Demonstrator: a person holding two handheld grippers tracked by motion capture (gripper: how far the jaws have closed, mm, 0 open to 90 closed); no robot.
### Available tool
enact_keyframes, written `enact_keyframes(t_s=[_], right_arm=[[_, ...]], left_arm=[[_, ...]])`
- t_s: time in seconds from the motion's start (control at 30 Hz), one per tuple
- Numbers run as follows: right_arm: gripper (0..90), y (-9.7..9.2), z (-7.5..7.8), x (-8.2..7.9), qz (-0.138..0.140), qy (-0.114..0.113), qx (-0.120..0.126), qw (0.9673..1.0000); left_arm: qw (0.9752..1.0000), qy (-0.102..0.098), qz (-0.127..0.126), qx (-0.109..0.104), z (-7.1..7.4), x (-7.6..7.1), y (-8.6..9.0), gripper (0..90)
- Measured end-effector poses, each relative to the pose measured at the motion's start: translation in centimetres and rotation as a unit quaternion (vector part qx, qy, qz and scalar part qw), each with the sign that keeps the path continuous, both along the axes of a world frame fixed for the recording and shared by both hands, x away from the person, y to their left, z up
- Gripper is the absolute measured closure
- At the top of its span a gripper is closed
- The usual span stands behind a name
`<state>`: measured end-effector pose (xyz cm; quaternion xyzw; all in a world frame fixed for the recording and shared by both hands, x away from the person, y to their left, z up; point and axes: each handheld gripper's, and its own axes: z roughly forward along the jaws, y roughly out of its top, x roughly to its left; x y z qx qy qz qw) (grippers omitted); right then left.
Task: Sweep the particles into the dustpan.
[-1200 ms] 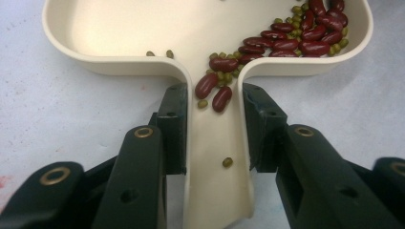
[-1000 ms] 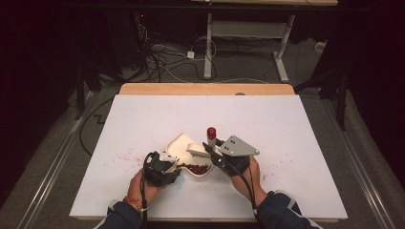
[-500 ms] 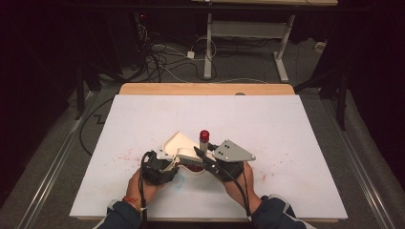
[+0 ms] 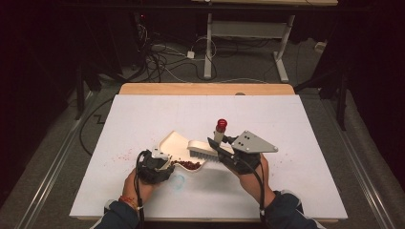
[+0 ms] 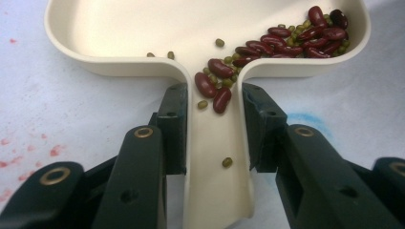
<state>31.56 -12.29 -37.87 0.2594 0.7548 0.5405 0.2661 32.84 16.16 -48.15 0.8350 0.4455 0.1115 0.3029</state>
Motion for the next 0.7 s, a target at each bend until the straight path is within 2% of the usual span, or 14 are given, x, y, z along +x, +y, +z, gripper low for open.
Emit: enact_keyframes(t_s=[0.33,0.7], right_arm=[[70.0,-4.0,0.9,0.3,-0.003,0.002,-0.009,1.0],[70.0,-9.4,1.2,-0.1,-0.029,0.011,-0.014,0.9994]], left_arm=[[1.0,0.003,0.005,-0.003,-0.1,0.0,0.6,63.6],[0.9999,0.003,0.011,0.0,0.1,-0.4,1.3,63.6]])
